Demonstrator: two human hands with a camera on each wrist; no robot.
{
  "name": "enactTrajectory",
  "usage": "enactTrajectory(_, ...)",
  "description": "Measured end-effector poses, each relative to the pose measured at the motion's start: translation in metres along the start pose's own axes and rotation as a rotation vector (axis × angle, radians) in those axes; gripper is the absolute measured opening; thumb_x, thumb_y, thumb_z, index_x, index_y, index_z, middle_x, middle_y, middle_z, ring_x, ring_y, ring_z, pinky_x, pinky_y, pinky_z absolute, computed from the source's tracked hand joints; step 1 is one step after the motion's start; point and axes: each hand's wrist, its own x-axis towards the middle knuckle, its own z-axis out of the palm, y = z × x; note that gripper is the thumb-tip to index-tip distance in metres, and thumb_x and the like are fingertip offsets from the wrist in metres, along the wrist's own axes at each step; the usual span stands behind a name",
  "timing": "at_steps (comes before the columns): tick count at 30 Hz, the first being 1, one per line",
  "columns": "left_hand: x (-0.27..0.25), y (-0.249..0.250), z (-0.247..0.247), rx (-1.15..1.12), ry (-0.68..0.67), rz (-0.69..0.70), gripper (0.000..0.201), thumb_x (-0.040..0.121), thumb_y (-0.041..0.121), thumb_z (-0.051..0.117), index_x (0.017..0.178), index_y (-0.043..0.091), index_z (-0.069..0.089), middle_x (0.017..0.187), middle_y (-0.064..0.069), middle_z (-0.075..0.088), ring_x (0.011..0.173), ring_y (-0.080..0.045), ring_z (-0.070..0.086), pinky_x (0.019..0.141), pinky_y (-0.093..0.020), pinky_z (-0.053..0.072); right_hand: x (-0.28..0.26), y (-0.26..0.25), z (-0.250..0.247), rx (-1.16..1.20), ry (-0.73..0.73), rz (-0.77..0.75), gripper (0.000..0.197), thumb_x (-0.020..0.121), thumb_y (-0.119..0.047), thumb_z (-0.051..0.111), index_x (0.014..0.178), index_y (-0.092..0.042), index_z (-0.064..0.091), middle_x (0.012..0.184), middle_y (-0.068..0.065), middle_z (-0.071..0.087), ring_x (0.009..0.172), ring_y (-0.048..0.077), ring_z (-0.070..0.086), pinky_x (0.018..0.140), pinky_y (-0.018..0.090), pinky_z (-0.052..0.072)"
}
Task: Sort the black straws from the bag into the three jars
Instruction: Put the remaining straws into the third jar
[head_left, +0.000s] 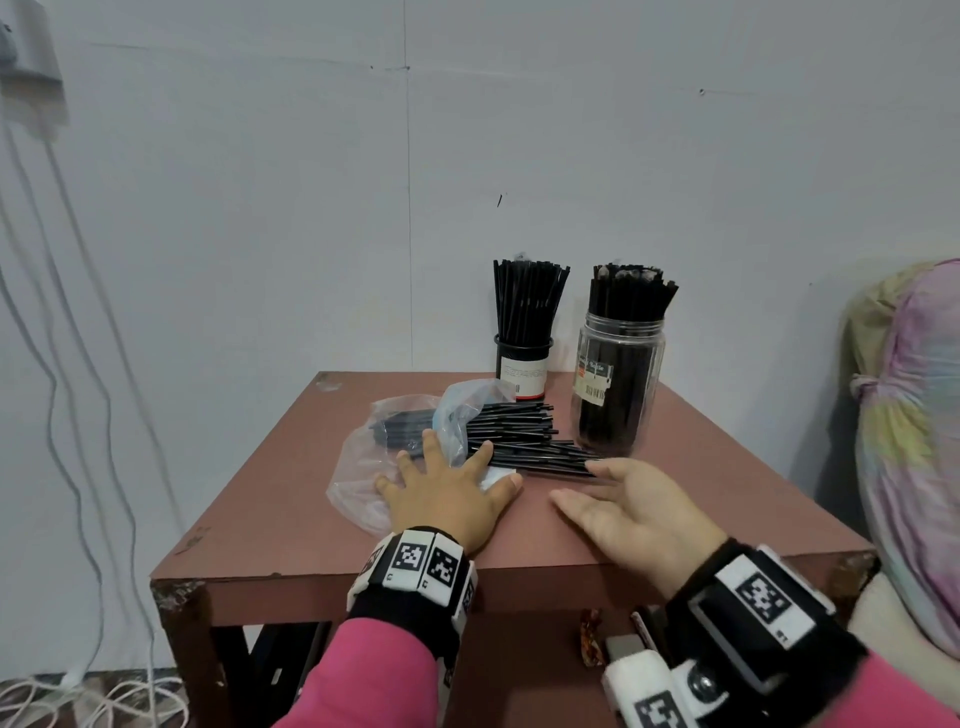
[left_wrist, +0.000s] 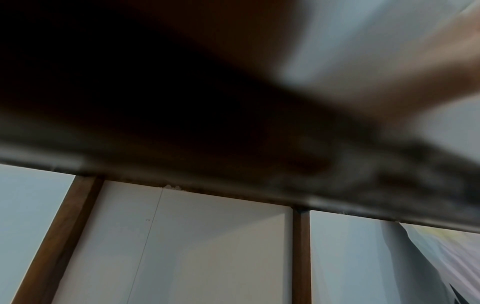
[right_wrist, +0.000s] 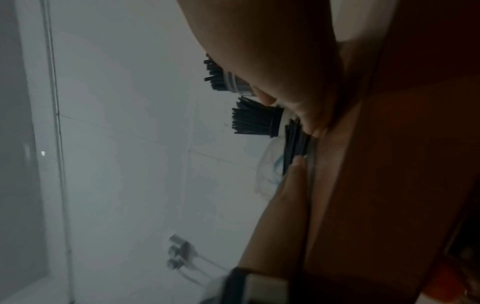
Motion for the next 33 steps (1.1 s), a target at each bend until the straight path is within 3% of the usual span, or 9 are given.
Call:
enactTrajectory(4,-0.001,0.000,-0.001,-0.001,-0.002,-0.002,0.070,0.082,0.083,0.018,0.145,0.054,0.013,0.161,-0.008,-0.009,0.146,-0.041,0.001,0.112,-0.063,0.005,0.017,0.004,0.001,0.153,-0.018,-0.092,0.050,0.099,-0.008,0.045,0.142,0.010,0.027,0.144,0.030,0.037,0.136,0.038,0.039,0.114,0.046,0.031)
enactTrajectory(7,-0.002,0.001,0.000,-0.001,0.002,-0.003,0.071,0.081,0.084,0.018,0.145,0.055,0.012,0.162,-0.007,-0.009,0.146,-0.041,0.001,0.112,-0.063,0.005,0.026,0.005,0.006,0.185,-0.054,-0.129,0.048,0.099,-0.012,0.047,0.143,0.002,0.033,0.144,0.026,0.039,0.134,0.036,0.041,0.109,0.046,0.036)
enactTrajectory(10,-0.001,0.000,0.000,-0.008,0.016,0.002,0.070,0.082,0.083,0.019,0.145,0.055,0.010,0.162,-0.008,-0.008,0.146,-0.041,0.002,0.112,-0.063,0.005,0.037,0.004,0.011,0.173,-0.051,-0.126,0.022,0.098,-0.013,0.051,0.116,-0.001,0.053,0.116,0.018,0.053,0.100,0.026,0.058,0.084,0.032,0.048)
enactTrajectory(12,-0.001,-0.001,0.001,-0.012,0.024,0.004,0.070,0.082,0.083,0.020,0.145,0.056,0.008,0.162,-0.008,-0.007,0.146,-0.041,0.002,0.112,-0.063,0.006,0.044,0.004,0.015,0.160,-0.024,-0.136,0.008,0.096,-0.014,0.054,0.095,-0.007,0.054,0.094,0.011,0.055,0.077,0.018,0.056,0.063,0.026,0.046)
enactTrajectory(15,-0.001,0.000,0.001,-0.012,0.026,0.003,0.070,0.082,0.082,0.020,0.146,0.055,0.009,0.162,-0.008,-0.008,0.146,-0.041,0.002,0.112,-0.062,0.005,0.054,0.007,0.019,0.111,0.003,-0.176,0.009,0.097,-0.013,0.053,0.087,-0.012,0.054,0.083,0.005,0.058,0.063,0.011,0.052,0.045,0.019,0.041)
enactTrajectory(18,0.000,0.000,0.002,-0.007,0.042,0.008,0.071,0.082,0.083,0.019,0.146,0.055,0.006,0.162,-0.008,-0.008,0.146,-0.041,0.003,0.113,-0.062,0.007,0.063,0.013,0.019,0.094,0.020,-0.233,0.011,0.096,-0.010,0.055,0.086,-0.015,0.055,0.082,0.001,0.059,0.058,0.008,0.049,0.037,0.016,0.036)
enactTrajectory(22,0.000,-0.002,0.005,-0.038,0.065,0.011,0.073,0.082,0.082,0.022,0.146,0.055,-0.003,0.162,-0.008,-0.008,0.146,-0.041,0.003,0.113,-0.062,0.006,0.063,0.020,0.017,0.074,0.014,-0.345,0.008,0.093,-0.010,0.060,0.087,-0.015,0.059,0.084,0.001,0.061,0.058,0.007,0.048,0.037,0.016,0.034)
enactTrajectory(27,0.000,-0.002,0.005,-0.061,0.067,0.012,0.075,0.082,0.082,0.025,0.146,0.054,-0.005,0.161,-0.007,-0.010,0.146,-0.041,0.002,0.113,-0.061,0.004,0.051,0.028,0.020,-0.052,-0.059,-0.533,0.011,0.097,-0.015,0.055,0.090,-0.015,0.063,0.076,0.000,0.068,0.059,0.009,0.065,0.045,0.019,0.048)
enactTrajectory(33,0.000,-0.002,0.005,-0.064,0.067,0.013,0.076,0.081,0.083,0.025,0.145,0.055,-0.004,0.161,-0.007,-0.009,0.146,-0.041,0.002,0.114,-0.062,0.005,0.057,0.032,0.019,-0.080,-0.205,-0.470,0.010,0.099,-0.009,0.050,0.099,-0.006,0.059,0.096,0.011,0.066,0.086,0.020,0.066,0.071,0.029,0.055)
